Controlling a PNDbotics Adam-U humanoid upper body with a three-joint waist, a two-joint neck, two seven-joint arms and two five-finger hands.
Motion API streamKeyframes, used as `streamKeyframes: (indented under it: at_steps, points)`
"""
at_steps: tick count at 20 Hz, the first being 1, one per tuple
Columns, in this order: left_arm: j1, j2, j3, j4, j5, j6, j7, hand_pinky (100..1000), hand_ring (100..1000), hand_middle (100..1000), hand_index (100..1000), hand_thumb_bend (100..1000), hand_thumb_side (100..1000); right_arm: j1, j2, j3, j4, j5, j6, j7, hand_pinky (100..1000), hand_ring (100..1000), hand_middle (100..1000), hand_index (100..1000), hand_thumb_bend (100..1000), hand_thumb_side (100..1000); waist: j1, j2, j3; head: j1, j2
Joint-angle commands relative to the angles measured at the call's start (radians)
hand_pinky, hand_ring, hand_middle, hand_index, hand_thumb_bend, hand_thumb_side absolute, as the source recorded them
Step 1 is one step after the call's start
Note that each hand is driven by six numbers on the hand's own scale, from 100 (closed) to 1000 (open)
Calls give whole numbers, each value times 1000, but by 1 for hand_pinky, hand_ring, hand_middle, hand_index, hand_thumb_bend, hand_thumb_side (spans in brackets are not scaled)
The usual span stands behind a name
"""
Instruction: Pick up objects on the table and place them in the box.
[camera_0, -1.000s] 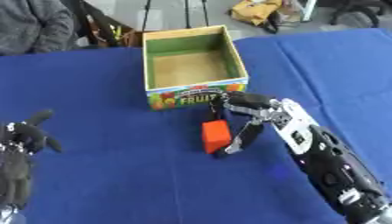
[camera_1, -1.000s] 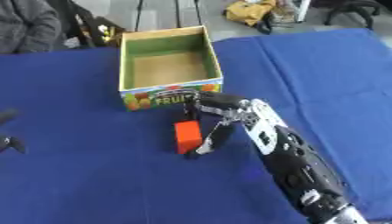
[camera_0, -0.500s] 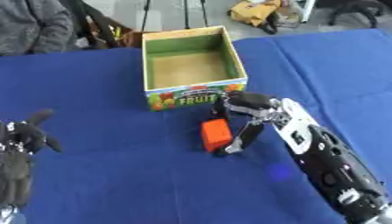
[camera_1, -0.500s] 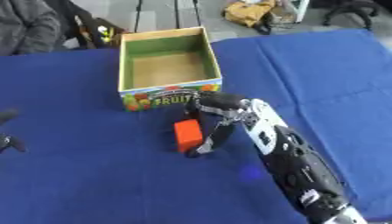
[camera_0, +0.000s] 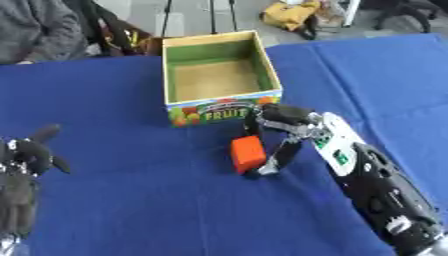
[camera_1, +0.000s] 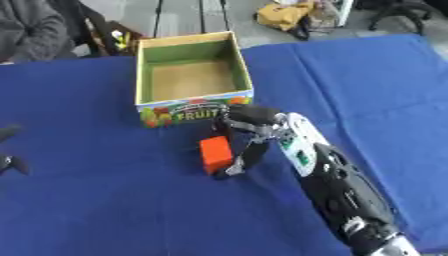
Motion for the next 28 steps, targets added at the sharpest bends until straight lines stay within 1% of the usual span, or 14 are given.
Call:
streamKeyframes:
  at_steps: [1, 7, 12, 15, 17, 20, 23, 28]
  points:
    - [-9, 15, 3, -18, -4, -1, 1, 390, 827, 308, 470, 430, 832, -18, -36, -18, -12, -11, -73, 73, 601, 417, 349, 182, 100, 100, -2, -20, 1, -1, 3]
    - [-6, 16, 3, -17, -5, -1, 1, 390, 827, 308, 470, 430, 832, -35, -65, -32, -29, -49, -39, 37, 565, 378, 306, 150, 100, 100, -2, -27, 6, -4, 1]
    - [-3, 17, 3, -15, -5, -2, 0, 386, 826, 308, 471, 429, 831, -57, -94, -36, -41, -81, -35, 21, 559, 375, 303, 149, 100, 100, -6, -32, 9, -8, 1]
    - [-3, 17, 2, -15, -6, -2, 0, 386, 826, 308, 471, 429, 831, -60, -99, -35, -43, -89, -34, 20, 559, 375, 303, 149, 100, 100, -6, -33, 10, -8, 1]
    - [0, 19, 2, -14, -6, -1, 0, 387, 827, 308, 471, 430, 832, -84, -123, -48, -49, -107, -29, 4, 551, 372, 300, 150, 100, 100, -12, -39, 13, -20, 0]
    - [1, 21, 0, -12, -7, -1, -3, 387, 827, 308, 471, 429, 832, -111, -152, -53, -38, -142, -18, -14, 550, 372, 300, 151, 100, 100, -17, -41, 20, -33, -1]
    - [-2, 21, -4, -12, -8, -1, -6, 387, 827, 308, 471, 430, 831, -125, -167, -63, -15, -154, -6, -17, 553, 376, 303, 153, 100, 100, -23, -41, 35, -48, 0]
    - [-13, 21, -15, -10, -8, 2, -16, 386, 826, 308, 471, 430, 830, -143, -188, -98, 51, -141, 16, -37, 560, 383, 307, 158, 100, 100, -36, -43, 81, -74, -11]
